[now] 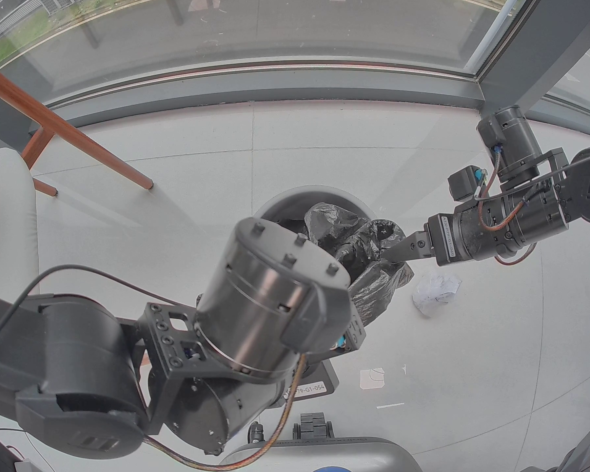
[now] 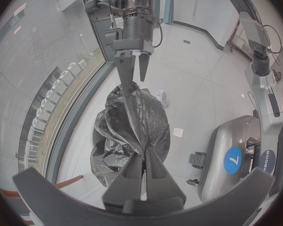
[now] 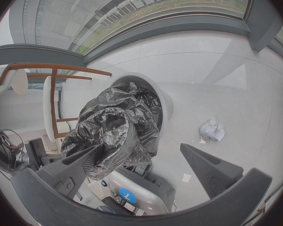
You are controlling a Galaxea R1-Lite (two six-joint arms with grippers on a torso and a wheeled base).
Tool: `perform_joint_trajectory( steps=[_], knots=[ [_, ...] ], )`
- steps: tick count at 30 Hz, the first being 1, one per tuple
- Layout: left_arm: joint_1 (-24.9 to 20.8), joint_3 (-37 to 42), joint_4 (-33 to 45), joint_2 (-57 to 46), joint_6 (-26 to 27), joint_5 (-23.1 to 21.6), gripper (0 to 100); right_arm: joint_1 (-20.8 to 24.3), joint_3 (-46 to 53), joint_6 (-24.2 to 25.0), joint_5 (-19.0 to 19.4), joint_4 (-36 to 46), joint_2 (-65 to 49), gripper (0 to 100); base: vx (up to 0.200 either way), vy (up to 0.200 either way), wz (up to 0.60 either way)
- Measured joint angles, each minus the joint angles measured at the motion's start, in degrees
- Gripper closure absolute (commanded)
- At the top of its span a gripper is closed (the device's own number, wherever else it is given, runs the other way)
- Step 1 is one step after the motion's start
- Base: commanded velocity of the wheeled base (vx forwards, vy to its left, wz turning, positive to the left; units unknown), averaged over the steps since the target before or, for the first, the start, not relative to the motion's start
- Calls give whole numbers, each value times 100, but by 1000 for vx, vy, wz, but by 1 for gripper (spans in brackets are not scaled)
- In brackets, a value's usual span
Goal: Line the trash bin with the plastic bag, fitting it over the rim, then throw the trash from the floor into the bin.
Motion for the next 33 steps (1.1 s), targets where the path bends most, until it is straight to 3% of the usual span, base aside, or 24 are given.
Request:
perform_joint_trajectory(
  steps=[11, 21, 33],
  knots=[
    [22, 7, -224, 83, -16, 71, 100, 41, -206, -321, 0, 1090, -261, 0, 0, 0, 0],
    [55, -30, -243, 163, -57, 104, 100, 323, -416, -360, -6, 1079, 30, 0, 0, 0, 0],
    [144, -94, -402, 172, -191, 255, 100, 63, -336, -367, -49, 1013, 260, 0, 0, 0, 0]
  ],
)
